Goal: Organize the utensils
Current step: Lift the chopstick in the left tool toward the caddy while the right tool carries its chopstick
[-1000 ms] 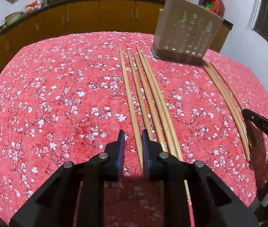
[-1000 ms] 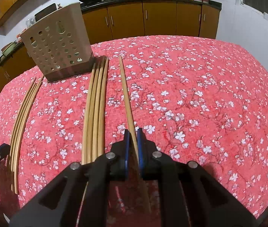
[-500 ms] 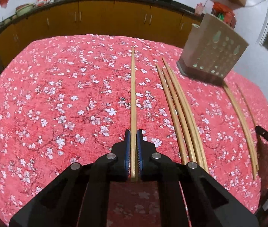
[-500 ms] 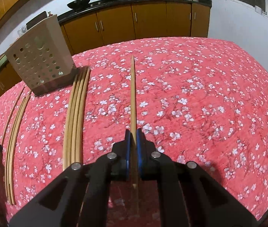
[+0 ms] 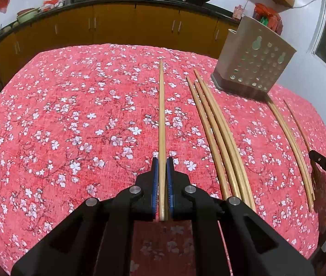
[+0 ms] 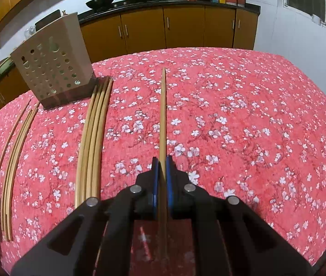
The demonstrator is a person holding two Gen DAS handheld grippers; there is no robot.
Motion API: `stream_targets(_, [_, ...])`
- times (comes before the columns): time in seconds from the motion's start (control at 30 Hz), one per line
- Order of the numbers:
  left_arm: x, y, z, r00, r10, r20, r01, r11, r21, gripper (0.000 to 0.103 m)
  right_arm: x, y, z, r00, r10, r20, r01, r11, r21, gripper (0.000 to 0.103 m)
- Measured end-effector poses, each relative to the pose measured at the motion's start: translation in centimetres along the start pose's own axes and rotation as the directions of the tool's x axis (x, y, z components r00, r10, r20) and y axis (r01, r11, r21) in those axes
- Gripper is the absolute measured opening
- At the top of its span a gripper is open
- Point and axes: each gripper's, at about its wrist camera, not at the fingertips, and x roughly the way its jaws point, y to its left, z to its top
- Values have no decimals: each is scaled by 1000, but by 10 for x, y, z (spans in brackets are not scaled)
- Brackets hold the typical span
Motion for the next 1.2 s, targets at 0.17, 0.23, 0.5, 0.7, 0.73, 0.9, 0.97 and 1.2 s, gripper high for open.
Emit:
stream_targets(0.17, [-4,-1,-1,1000,3,0,-3,1000,3,8,0,0,0,1000,1,0,-1,1000,-4,8])
stream_targets(0.23, [-3,-2,0,1000,4,-2,-4,1000,5,8,0,-1,0,1000,8,-2,-8,1000,-7,8])
stream_targets(0.5, [-18,2,8,1000,2,21,-2,1000,-16,8,-29,-11,8,997,50,54,-52,998,41,8])
stream_targets(0.7, [-47,4,20,995,5,97,-3,1000,-17,8,-59,-15,20,988,70,139,-77,996,47,8])
stream_targets(0.73, [-55,4,23,993,3,120,-1,1000,-19,8,-66,-14,23,984,75,162,-83,995,47,8])
stream_targets(0.9, [-84,3,38,977,-8,211,14,999,-29,8,-97,-16,35,959,89,268,-105,993,46,8])
stream_targets(0.97, [-94,1,43,970,-11,243,20,999,-33,8,-110,-16,41,946,92,312,-111,993,42,8])
stream_targets(1.2, [-120,-1,64,943,-1,331,13,999,-33,8,-127,-16,56,922,90,376,-111,993,35,8])
